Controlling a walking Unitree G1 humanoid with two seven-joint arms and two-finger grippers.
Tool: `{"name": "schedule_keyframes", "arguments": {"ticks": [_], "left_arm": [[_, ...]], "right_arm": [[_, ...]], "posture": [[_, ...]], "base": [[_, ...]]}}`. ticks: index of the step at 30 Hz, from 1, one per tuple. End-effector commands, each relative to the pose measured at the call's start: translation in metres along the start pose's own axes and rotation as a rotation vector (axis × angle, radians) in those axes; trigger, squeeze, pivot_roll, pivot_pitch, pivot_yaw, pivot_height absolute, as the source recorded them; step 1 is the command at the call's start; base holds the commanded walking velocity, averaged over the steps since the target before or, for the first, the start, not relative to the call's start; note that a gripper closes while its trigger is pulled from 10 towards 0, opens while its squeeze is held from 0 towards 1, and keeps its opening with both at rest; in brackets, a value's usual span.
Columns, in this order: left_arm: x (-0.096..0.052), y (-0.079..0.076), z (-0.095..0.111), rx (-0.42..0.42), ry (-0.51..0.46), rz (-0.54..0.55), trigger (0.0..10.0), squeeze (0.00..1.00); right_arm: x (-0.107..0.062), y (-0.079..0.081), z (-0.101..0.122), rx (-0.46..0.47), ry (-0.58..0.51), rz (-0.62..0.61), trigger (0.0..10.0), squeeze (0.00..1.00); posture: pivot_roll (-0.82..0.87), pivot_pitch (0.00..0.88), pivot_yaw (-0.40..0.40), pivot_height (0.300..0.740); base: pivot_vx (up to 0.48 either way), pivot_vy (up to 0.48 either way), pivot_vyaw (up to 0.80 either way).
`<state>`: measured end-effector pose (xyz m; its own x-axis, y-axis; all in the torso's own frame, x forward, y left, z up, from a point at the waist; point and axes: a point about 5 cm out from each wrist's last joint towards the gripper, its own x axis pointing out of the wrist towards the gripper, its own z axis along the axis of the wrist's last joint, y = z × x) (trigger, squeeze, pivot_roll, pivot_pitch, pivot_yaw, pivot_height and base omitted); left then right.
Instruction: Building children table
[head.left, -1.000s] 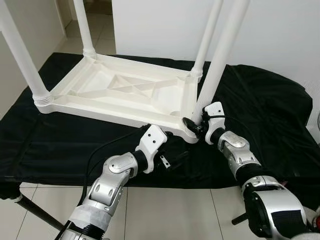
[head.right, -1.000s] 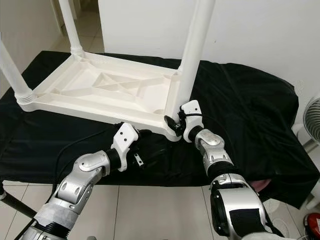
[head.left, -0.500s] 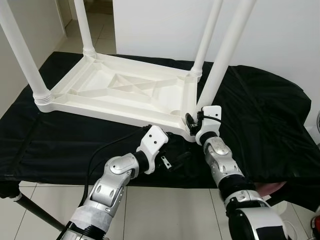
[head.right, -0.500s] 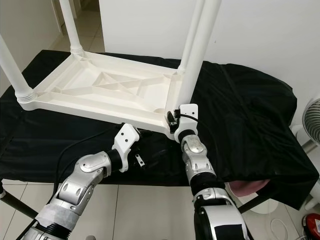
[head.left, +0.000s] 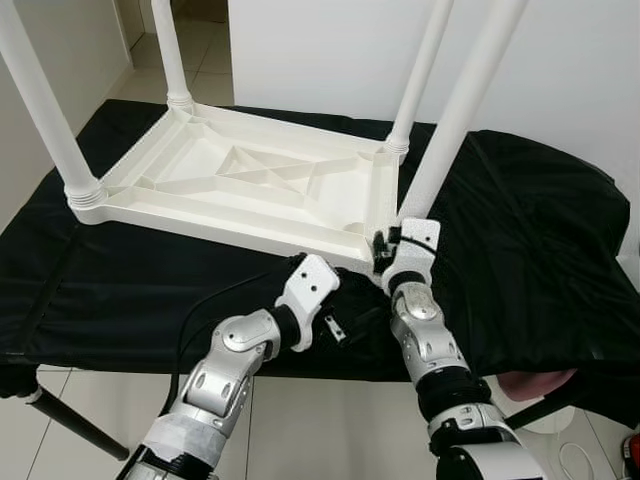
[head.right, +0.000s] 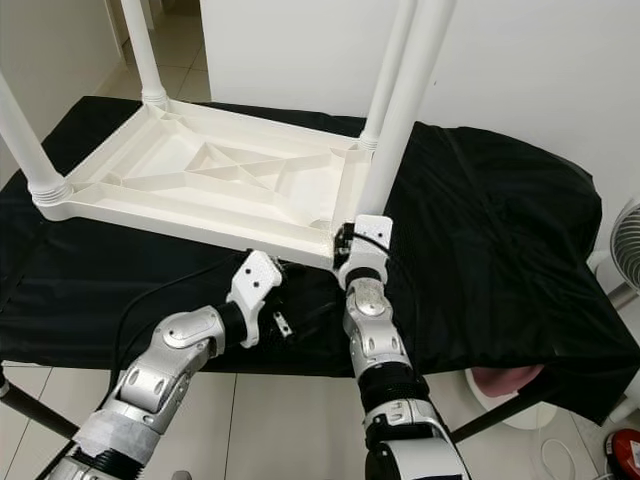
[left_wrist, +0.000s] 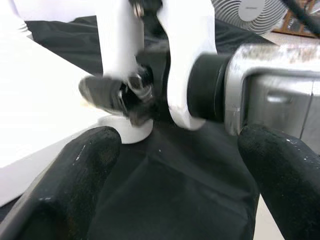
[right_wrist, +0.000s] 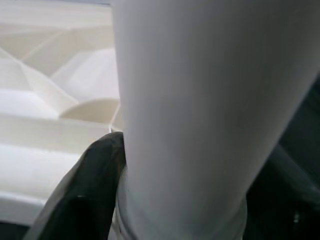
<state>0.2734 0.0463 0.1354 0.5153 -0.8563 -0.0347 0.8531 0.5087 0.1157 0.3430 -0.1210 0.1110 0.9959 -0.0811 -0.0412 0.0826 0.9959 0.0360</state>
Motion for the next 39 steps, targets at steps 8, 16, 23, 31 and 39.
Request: {"name": "schedule_keyframes", "arguments": {"ticks": [8, 16, 23, 31, 39], "left_arm": [[0.0, 0.0, 0.0, 0.009, 0.0, 0.052, 10.0, 0.0], [-0.001, 0.002, 0.001, 0.009, -0.001, 0.06, 10.0, 0.0], [0.0, 0.004, 0.003, 0.012, -0.004, 0.064, 10.0, 0.0], [-0.001, 0.009, 0.004, 0.02, -0.004, 0.079, 10.0, 0.0], [0.0, 0.011, 0.006, 0.025, -0.007, 0.084, 10.0, 0.0]], "right_arm": [[-0.003, -0.01, -0.007, -0.005, 0.003, 0.192, 10.0, 0.36], [0.004, -0.03, 0.002, -0.171, -0.036, 0.439, 10.0, 0.0], [0.014, -0.036, 0.012, -0.256, -0.036, 0.551, 10.0, 0.0], [0.02, -0.031, 0.01, -0.324, 0.036, 0.679, 10.0, 0.0], [0.022, -0.023, 0.002, -0.342, 0.083, 0.735, 0.0, 0.0]], "posture": [[0.0, 0.0, -0.085, 0.74], [0.0, 0.0, -0.079, 0.74], [-0.01, 0.0, -0.069, 0.74], [0.01, 0.0, -0.066, 0.74], [0.01, 0.0, -0.061, 0.74]], "base": [[0.0, 0.0, 0.0], [0.0, 0.0, 0.0], [0.0, 0.0, 0.0], [0.0, 0.0, 0.0], [0.0, 0.0, 0.0]]}}
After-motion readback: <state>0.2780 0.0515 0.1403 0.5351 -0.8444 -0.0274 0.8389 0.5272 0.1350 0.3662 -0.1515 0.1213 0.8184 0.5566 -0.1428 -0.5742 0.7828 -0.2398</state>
